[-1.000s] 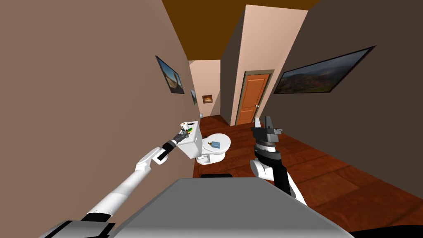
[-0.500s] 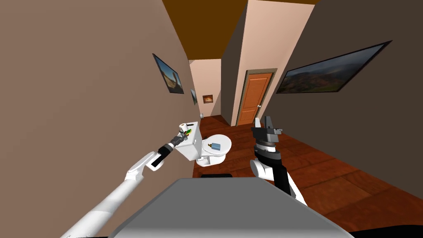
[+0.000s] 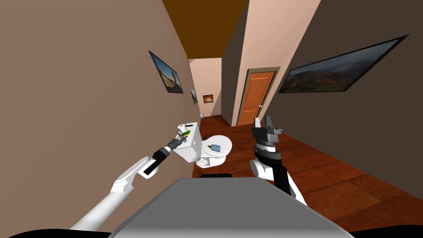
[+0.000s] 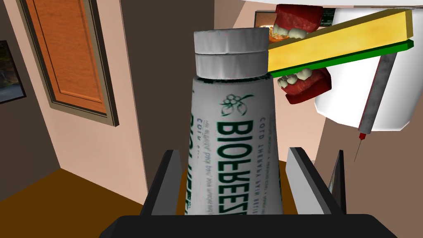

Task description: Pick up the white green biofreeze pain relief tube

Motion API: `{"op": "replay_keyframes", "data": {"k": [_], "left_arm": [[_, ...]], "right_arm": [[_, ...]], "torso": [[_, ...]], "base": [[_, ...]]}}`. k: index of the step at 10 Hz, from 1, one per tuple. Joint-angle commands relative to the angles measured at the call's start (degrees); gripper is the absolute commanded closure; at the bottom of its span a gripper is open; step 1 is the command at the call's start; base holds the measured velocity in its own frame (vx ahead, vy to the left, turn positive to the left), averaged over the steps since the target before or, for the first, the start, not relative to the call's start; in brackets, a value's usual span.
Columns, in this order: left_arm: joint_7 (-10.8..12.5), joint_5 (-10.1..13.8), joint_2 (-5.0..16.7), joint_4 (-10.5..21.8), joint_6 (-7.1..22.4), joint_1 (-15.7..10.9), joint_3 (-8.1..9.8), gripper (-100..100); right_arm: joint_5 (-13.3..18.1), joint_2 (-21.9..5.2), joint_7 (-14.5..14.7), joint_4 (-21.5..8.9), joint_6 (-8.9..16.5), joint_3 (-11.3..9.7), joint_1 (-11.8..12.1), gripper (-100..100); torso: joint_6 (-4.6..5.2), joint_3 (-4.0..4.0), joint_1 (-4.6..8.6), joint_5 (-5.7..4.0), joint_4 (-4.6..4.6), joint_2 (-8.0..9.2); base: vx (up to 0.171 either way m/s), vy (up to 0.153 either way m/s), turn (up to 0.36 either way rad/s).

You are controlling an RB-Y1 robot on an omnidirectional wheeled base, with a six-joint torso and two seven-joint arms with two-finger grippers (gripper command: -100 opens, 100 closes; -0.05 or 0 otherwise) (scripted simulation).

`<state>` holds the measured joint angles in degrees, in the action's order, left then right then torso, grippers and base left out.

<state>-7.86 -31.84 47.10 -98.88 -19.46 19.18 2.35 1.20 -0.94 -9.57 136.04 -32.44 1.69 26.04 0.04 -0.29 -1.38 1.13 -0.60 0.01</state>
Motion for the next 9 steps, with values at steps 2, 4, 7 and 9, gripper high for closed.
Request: {"op": "replay_keyframes", "data": {"k": [2,4,7,9], "left_arm": [[0.11,-0.33,0.64,-3.78,-0.48,4.17,2.98,100],[0.11,-0.33,0.64,-6.35,-0.48,7.41,2.98,100],[0.19,-0.64,1.25,-11.38,-1.14,11.92,6.01,100],[0.16,-0.54,1.26,-10.96,-1.44,12.42,6.20,100]], "right_arm": [[0.00,0.00,0.00,0.00,0.00,0.00,0.01,0],[0.00,0.00,0.00,0.00,0.00,0.00,0.00,0],[0.00,0.00,0.00,0.00,0.00,0.00,0.01,0],[0.00,0.00,0.00,0.00,0.00,0.00,0.00,0]], "torso": [[-0.05,-0.02,0.07,-0.08,0.05,-0.13],[0.02,-0.05,0.09,-0.05,0.01,-0.11],[0.03,-0.08,0.16,-0.11,0.03,-0.21],[0.02,0.07,0.06,-0.05,0.05,0.10]], "base": [[0.101,-0.029,0.056],[0.039,-0.006,-0.004],[0.091,-0.025,0.035],[0.005,-0.003,-0.009]]}}
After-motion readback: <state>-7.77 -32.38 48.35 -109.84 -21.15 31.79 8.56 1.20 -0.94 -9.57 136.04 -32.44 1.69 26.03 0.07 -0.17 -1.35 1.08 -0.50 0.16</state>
